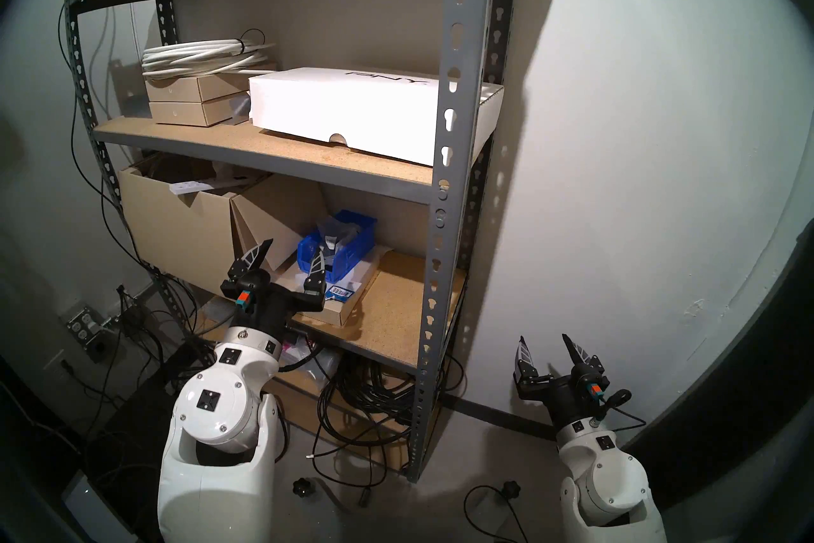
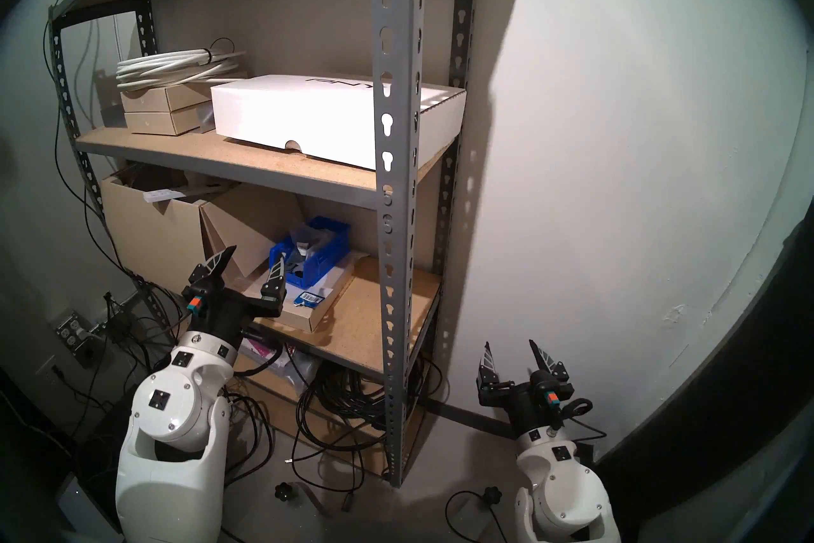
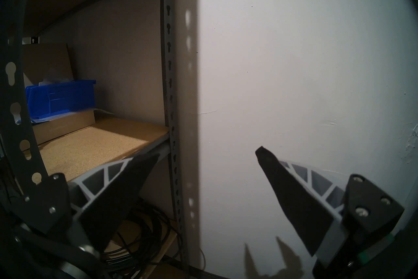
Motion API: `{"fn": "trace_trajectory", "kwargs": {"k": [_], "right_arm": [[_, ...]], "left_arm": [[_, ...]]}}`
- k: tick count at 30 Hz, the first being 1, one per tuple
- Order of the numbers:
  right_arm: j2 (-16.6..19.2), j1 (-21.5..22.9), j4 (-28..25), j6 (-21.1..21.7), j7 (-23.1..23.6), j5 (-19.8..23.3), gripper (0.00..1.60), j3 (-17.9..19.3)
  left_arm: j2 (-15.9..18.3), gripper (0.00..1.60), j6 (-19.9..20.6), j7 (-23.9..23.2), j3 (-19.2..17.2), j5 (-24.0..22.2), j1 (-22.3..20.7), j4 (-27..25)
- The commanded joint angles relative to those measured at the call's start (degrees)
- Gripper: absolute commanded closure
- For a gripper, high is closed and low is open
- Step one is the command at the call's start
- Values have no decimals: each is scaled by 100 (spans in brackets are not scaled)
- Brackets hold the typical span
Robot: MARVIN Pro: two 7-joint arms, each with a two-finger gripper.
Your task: Organize the rack shelf by putting things into a case
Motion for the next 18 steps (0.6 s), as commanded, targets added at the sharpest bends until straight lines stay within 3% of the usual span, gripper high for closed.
{"fn": "trace_trajectory", "kwargs": {"k": [1, 6, 18], "right_arm": [[0, 14, -124, -23, -1, 1, 0, 0], [0, 13, -128, -21, -1, 1, 0, 0], [0, 13, -128, -21, -1, 1, 0, 0]], "left_arm": [[-52, 0, -646, 394, 114, -49, 412, 137], [-37, 0, -835, 483, 141, -62, 370, 276], [15, 0, -805, 501, 198, -16, 326, 309]]}}
